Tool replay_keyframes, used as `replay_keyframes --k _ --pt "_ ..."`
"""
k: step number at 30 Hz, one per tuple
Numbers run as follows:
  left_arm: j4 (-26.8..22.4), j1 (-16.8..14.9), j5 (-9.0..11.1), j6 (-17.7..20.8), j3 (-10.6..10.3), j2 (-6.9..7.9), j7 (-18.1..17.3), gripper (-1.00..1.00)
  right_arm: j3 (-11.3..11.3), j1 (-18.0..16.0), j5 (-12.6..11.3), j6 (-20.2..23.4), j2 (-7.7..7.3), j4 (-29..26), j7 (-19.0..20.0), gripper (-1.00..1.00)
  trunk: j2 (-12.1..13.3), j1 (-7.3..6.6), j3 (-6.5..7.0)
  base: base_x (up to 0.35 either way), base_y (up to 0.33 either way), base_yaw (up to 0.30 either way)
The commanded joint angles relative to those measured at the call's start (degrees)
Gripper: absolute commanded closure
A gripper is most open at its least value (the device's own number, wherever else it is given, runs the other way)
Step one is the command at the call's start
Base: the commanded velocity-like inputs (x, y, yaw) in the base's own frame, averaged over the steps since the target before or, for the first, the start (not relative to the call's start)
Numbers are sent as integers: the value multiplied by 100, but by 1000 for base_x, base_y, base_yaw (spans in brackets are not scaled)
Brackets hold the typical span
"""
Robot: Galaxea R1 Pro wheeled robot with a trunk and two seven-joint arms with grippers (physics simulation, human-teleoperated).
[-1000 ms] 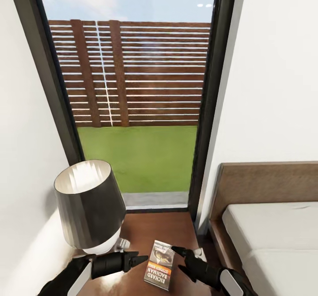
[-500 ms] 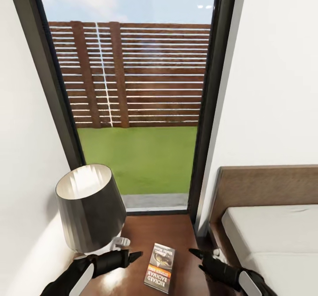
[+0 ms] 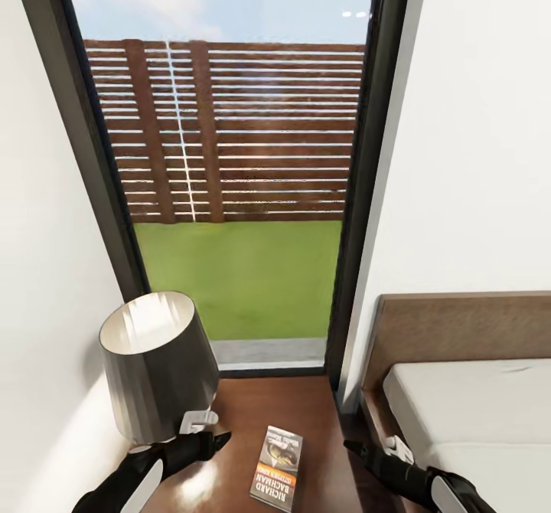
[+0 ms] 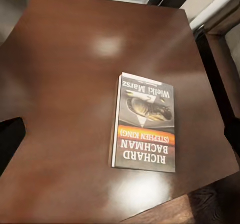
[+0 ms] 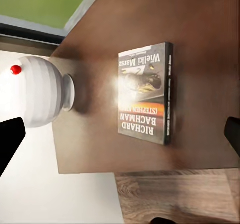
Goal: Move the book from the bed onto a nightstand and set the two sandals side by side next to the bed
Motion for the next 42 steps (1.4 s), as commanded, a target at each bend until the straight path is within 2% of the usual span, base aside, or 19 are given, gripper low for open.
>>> replay_keyframes --k 1,9,11,12,15,16,20,23,30,36,42 --pt "-7 -2 58 33 -21 6 16 -100 -25 -3 -19 30 1 6 8 -100 38 -23 13 0 0 0" --pt "60 9 68 19 -16 8 37 -100 -22 2 -14 -537 3 427 5 -100 359 -199 156 0 0 0" --pt "214 11 64 -20 -18 6 37 -100 -19 4 -11 -824 5 692 2 -100 439 -243 192 0 0 0" --pt "372 12 64 -145 -21 5 37 -100 -18 4 -10 -1117 5 918 -11 -100 480 -265 210 0 0 0" --pt "510 12 66 -306 -22 3 37 -100 -17 1 -8 -1371 6 1156 -17 -100 600 -330 264 0 0 0" --pt "721 12 67 -449 -23 -22 37 -100 -17 2 82 -1711 5 1440 -20 -100 640 -352 282 0 0 0" --pt "993 12 65 -635 -23 -63 44 -100 -17 4 277 -1891 3 1698 -28 -100 800 -440 354 0 0 0" --pt "1185 12 65 -779 -23 -70 45 -100 -17 4 327 -1924 5 1827 -29 -100 921 -506 408 0 0 0" --pt "1725 12 67 -1145 -30 -82 46 -100 -17 11 384 -1948 4 1929 -35 -100 1201 -660 533 0 0 0" --pt "2120 12 67 -1457 -31 -147 46 -100 -17 24 499 -1950 6 1938 -38 -100 1442 -792 641 0 0 0" --pt "2440 12 71 -1633 -32 -161 47 -100 -17 30 511 -1951 6 1939 -39 -100 1683 -923 749 0 0 0"
